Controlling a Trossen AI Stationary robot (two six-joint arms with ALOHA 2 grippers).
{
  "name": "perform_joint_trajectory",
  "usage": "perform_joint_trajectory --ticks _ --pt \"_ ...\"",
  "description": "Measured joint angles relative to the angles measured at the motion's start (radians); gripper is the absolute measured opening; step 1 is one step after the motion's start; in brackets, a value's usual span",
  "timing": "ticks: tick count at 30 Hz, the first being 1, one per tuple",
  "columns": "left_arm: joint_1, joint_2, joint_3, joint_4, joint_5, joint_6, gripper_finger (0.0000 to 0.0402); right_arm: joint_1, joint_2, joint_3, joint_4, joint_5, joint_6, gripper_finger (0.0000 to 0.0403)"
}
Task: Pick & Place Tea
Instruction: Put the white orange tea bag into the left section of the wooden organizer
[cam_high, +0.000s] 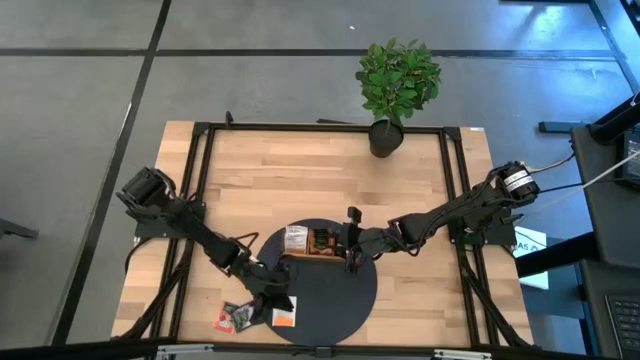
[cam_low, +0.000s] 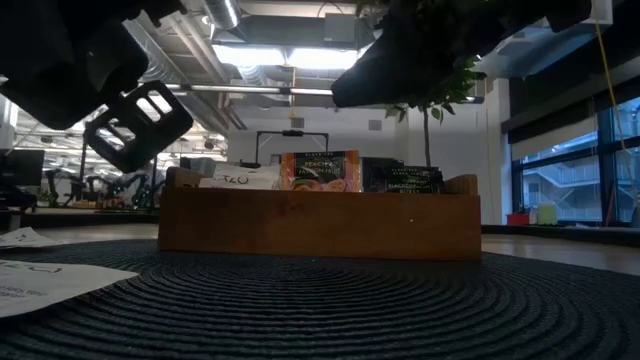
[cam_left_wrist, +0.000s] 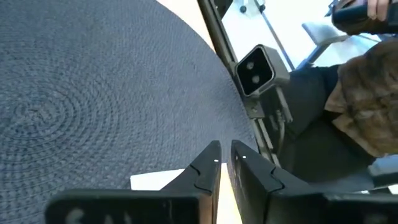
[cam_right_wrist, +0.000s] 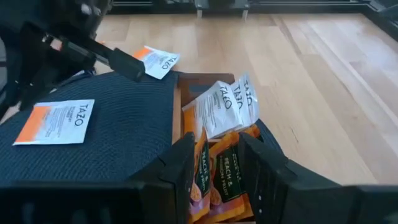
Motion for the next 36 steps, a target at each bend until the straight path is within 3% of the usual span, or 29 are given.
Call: perform_joint_trajectory --ticks 6,13,18,25,36 --pt "0.001 -0.003 0.000 -0.003 -0.022 -0.012 0.0043 0.000 0.000 0.000 0.000 0.000 0.002 0.0126" --pt "-0.014 -0.003 0.000 -0.004 -0.093 -0.031 0.0121 0.000 0.000 0.000 -0.001 0.000 0.000 0.0127" --pt "-0.023 -0.003 0.000 -0.010 -0.045 -0.072 0.0158 0.000 0.000 0.000 -0.001 0.000 -0.001 0.0127" --pt "-0.034 -0.004 -0.001 -0.207 -0.153 -0.103 0.0147 0.000 0.000 0.000 -0.007 0.000 -0.001 0.0127" --pt "-0.081 0.000 -0.001 -0.226 -0.231 -0.105 0.0125 0.000 0.000 0.000 -0.014 0.001 -0.005 0.0127"
